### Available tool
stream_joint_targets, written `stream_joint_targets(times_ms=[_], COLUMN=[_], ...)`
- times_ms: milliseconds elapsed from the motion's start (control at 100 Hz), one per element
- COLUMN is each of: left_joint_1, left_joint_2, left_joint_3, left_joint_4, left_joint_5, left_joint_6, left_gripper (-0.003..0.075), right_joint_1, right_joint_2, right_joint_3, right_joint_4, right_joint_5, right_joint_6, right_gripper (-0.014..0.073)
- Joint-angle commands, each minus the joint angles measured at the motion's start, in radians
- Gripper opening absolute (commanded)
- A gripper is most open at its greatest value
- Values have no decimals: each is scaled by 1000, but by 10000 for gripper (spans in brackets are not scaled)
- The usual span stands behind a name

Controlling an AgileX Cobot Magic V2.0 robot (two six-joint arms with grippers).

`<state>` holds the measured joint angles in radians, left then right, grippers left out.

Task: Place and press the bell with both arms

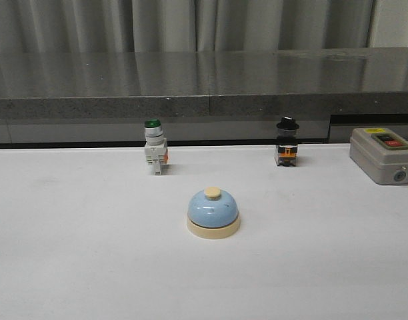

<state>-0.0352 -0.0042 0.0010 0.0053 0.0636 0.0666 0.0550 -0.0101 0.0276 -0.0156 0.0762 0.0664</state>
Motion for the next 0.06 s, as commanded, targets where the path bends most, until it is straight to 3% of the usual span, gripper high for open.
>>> stream_joint_targets(times_ms=[0, 50], left_joint_1=[4, 4], left_joint_2=[-29, -29], left_joint_3=[42, 42], left_joint_4=[-5, -5], left_joint_5=[-85, -85], left_joint_6=[-5, -5], left_gripper=[-20, -20], right_joint_1=[-8, -8], right_joint_2=[-19, -19], right_joint_3=[-15, -15], right_joint_4=[2, 2], right_joint_5=[-94, -94], right_joint_6=[0, 0], right_gripper=[-60, -60])
